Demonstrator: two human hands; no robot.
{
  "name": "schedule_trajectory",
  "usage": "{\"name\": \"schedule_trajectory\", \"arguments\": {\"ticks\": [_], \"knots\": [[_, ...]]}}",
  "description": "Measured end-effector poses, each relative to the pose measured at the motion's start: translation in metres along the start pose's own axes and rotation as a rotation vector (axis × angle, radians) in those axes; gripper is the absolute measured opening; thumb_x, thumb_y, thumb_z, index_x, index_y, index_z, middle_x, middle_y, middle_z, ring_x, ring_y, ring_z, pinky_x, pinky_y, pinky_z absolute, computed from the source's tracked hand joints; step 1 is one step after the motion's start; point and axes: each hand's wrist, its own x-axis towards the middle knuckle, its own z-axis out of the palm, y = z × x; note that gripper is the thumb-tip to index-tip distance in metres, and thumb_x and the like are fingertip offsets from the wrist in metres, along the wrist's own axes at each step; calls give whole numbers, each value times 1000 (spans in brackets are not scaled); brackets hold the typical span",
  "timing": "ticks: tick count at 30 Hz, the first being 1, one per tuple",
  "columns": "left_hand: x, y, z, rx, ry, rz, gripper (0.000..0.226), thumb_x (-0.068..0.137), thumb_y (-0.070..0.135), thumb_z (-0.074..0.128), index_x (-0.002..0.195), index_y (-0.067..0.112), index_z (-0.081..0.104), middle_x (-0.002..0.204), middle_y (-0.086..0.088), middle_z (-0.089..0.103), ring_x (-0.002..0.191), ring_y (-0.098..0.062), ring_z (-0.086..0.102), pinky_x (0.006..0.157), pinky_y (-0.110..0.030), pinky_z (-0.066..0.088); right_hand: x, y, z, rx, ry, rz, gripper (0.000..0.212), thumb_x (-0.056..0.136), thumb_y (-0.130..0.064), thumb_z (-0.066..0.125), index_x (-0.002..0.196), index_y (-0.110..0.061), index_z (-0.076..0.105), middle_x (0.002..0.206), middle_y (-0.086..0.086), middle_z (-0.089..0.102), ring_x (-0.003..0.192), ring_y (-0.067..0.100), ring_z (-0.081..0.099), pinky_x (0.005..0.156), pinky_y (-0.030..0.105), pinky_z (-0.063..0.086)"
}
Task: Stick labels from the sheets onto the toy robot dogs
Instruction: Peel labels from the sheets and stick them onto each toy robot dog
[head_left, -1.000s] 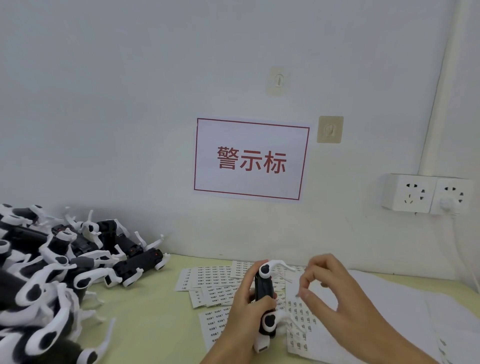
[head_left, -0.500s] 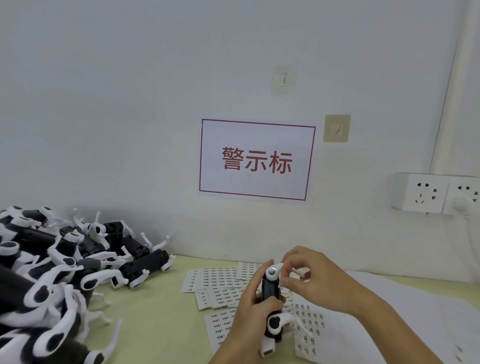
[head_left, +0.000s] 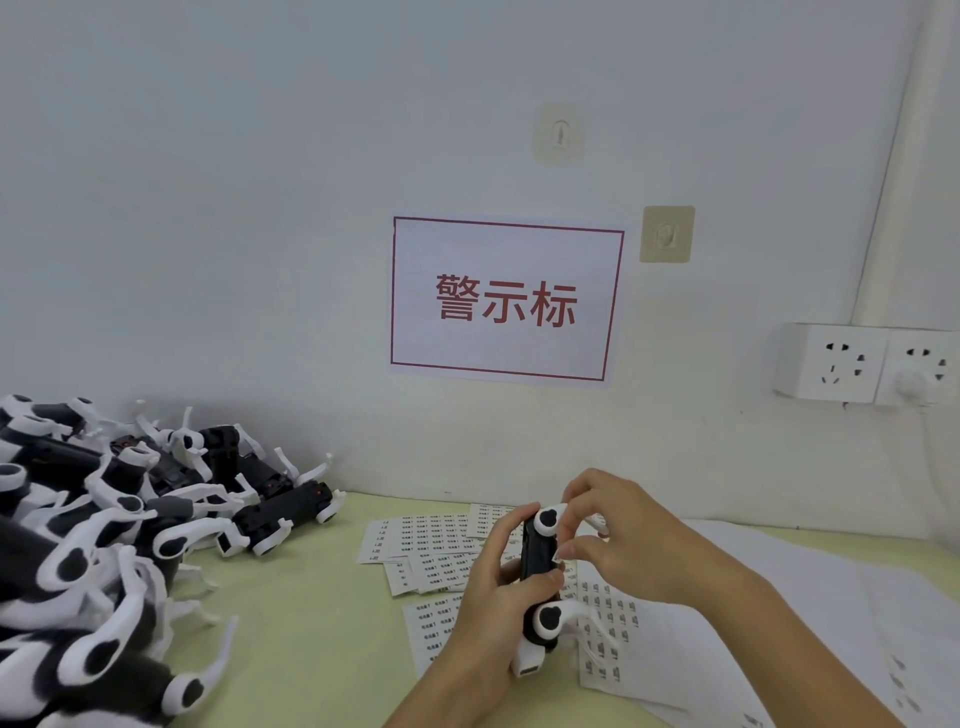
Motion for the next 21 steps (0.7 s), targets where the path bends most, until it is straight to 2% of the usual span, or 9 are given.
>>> {"name": "schedule_trajectory", "arguments": {"ticks": [3,6,9,16,21], "knots": [[0,0,0,-21,-15,-5,68,64,8,74,121,44,65,93,-13,72,80,-26,67,86,-52,55,1,-1,2,-39,4,-5,24,89,-29,70,68,-38,63,104,-24,48,98,-6,49,81,15,36],[0,1,1,-25,-13,-9,68,63,9,74,121,43,65,101,-19,71,80,-26,66,81,-45,55,2,-1,3,-59,20,-18,24,90,-29,69,69,-39,63,103,-23,48,96,-6,49,79,15,36],[0,2,1,-42,-7,-6,69,62,8,74,122,41,65,110,-26,67,84,-30,67,86,-51,54,2,-3,4,-62,34,-27,22,91,-29,68,72,-39,63,103,-23,47,97,-6,48,82,17,38],[0,2,0,-47,-3,-11,70,62,7,74,122,41,65,109,-27,67,85,-35,67,90,-65,50,1,-4,4,-3,-14,0,21,89,-24,71,69,-32,67,105,-21,45,95,-3,49,77,15,37],[0,1,0,-37,-3,-7,69,63,9,74,122,42,64,106,-24,69,82,-30,67,82,-50,55,2,-5,4,-25,1,-2,22,90,-24,70,69,-32,66,106,-20,45,93,-3,48,75,14,36]]}}
